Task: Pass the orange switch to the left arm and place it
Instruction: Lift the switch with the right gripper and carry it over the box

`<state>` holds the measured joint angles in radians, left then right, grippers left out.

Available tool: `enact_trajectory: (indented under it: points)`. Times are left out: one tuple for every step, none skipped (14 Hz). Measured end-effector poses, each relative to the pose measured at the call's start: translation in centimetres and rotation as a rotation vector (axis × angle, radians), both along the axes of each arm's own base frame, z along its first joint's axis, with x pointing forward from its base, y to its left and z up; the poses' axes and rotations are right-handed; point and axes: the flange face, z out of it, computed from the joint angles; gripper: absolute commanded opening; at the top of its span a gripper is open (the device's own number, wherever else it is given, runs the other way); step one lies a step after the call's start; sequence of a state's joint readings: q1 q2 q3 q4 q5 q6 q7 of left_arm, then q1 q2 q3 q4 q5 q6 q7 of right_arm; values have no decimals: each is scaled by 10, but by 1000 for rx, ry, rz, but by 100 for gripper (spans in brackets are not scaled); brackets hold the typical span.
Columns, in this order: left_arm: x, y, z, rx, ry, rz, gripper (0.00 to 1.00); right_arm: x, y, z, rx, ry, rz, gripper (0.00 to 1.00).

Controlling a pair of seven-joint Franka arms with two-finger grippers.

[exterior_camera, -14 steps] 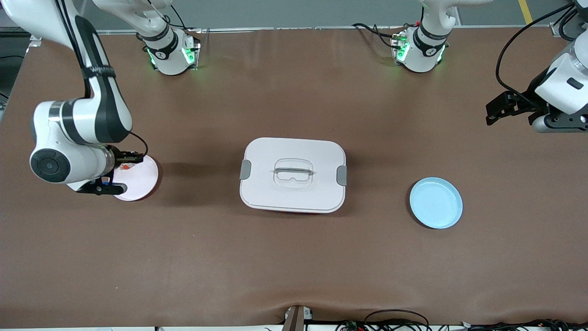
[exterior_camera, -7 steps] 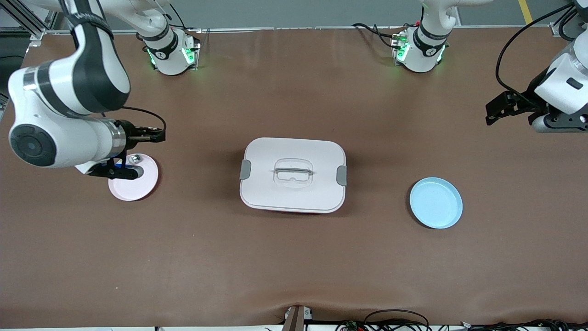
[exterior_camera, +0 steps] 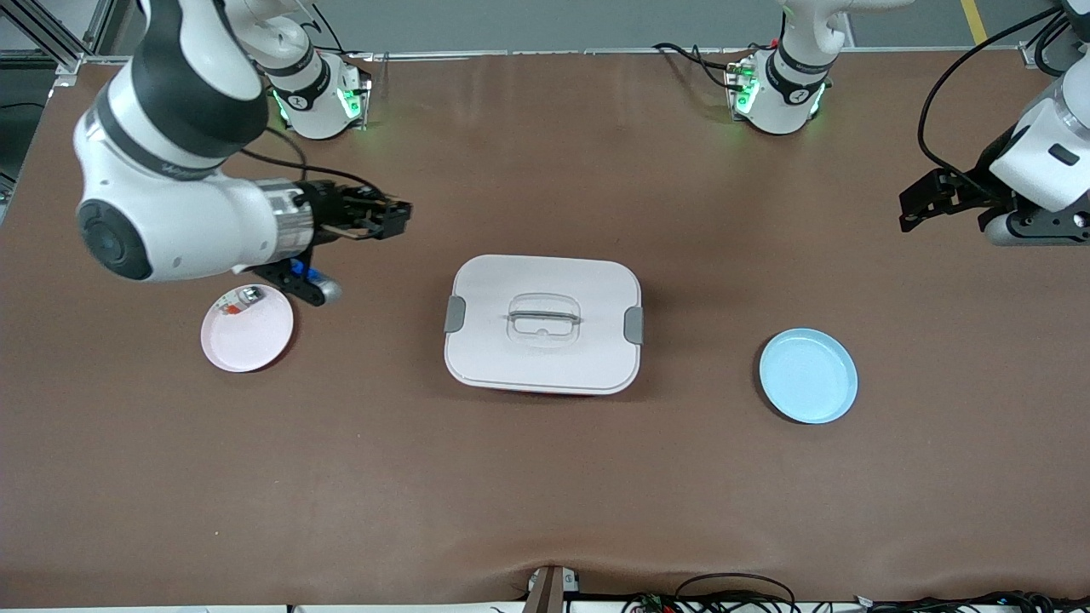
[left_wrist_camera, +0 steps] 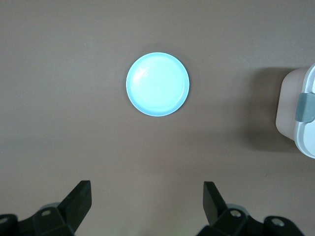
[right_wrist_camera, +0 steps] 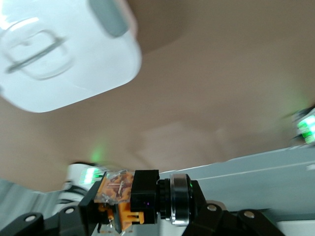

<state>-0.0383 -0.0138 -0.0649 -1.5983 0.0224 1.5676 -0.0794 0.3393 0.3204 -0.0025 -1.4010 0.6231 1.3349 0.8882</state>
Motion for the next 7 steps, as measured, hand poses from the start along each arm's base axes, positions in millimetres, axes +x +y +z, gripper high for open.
enact_trajectory:
  points:
    - [0,0,-1,0,1,0,100,-2,20,6,13,7,-60,27]
    - [1,0,-1,0,2,0,100,-5,41,12,28,19,-127,27]
    - [1,0,-2,0,4,-1,100,-8,60,17,40,34,-191,27]
    - [1,0,-2,0,4,-1,100,-10,77,20,49,48,-253,27]
    - [1,0,-2,0,4,-1,100,-12,92,24,60,59,-313,27]
    - [1,-1,-2,0,4,-1,100,-13,106,27,74,67,-372,27]
    - [1,-1,-2,0,4,-2,100,-14,117,29,89,77,-422,27]
